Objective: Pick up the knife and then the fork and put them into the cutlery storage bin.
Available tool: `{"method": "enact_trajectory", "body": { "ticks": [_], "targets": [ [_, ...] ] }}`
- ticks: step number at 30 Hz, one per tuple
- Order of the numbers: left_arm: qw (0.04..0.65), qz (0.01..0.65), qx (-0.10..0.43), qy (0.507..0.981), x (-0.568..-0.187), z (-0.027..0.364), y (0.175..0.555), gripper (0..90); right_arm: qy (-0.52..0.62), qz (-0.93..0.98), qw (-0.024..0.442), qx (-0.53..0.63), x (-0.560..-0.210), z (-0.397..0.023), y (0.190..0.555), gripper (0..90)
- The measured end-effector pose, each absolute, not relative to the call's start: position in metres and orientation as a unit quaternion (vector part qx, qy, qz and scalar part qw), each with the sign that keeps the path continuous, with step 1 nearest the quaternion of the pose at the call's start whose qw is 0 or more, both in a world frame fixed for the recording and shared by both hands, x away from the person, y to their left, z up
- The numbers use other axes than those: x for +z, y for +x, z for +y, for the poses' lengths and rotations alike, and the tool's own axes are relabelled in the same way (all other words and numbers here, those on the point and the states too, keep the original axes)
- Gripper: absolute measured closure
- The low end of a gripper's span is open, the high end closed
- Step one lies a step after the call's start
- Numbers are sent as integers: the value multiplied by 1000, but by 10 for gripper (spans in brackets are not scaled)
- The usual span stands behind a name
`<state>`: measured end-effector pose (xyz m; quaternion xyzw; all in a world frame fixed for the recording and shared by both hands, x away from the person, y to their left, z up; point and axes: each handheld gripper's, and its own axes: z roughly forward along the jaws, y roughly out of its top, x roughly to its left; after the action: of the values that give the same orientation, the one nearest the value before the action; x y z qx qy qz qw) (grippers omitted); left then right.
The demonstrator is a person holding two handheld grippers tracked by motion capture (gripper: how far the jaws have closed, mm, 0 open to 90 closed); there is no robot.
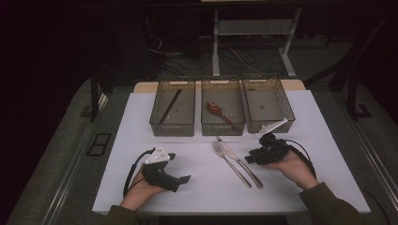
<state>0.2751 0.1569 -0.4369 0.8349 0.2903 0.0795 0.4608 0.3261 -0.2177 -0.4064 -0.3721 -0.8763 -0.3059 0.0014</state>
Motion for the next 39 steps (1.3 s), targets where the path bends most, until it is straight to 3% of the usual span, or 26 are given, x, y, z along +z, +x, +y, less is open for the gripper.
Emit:
{"method": "enact_trajectory", "body": {
  "ticks": [9,39],
  "targets": [
    [460,289,80,836,-437,157,275,0,-374,-896,34,-237,-410,-198,333,696],
    [460,287,79,837,-436,157,274,0,-371,-925,2,-85,-420,-149,343,751]
  ]
}}
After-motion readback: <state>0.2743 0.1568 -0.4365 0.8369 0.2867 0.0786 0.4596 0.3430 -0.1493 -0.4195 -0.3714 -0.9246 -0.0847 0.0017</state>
